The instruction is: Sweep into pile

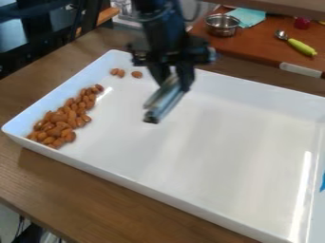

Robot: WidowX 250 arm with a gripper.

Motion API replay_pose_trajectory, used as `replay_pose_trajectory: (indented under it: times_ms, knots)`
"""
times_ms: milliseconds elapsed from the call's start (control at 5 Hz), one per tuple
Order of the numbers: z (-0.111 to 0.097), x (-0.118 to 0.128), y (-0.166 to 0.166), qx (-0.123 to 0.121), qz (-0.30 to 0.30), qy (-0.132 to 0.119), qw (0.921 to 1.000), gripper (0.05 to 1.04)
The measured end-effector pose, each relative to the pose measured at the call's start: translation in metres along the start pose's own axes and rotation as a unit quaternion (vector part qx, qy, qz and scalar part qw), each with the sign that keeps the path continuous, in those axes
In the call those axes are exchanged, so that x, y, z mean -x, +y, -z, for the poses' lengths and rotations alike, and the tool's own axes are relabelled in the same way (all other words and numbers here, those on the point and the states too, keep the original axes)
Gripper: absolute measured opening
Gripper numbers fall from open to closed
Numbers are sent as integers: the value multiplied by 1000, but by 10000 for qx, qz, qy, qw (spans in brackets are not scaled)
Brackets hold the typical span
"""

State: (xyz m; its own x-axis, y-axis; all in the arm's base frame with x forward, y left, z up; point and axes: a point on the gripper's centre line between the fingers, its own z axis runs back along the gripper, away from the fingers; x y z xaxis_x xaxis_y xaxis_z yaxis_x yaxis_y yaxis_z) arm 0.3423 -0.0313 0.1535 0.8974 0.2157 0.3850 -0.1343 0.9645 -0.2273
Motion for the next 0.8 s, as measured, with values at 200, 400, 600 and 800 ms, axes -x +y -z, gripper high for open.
replay_pose_trajectory:
  times_ms: [200, 400, 600, 800]
  knots:
    - [6, 4, -39, -128, -84, 11, 9999, 375]
    - [8, 15, -64, -204, 4, -48, 9998, 375]
    - [21, 21, -81, -353, 72, -259, 9990, 375]
    - [49, 33, -82, -605, 157, -542, 9966, 375]
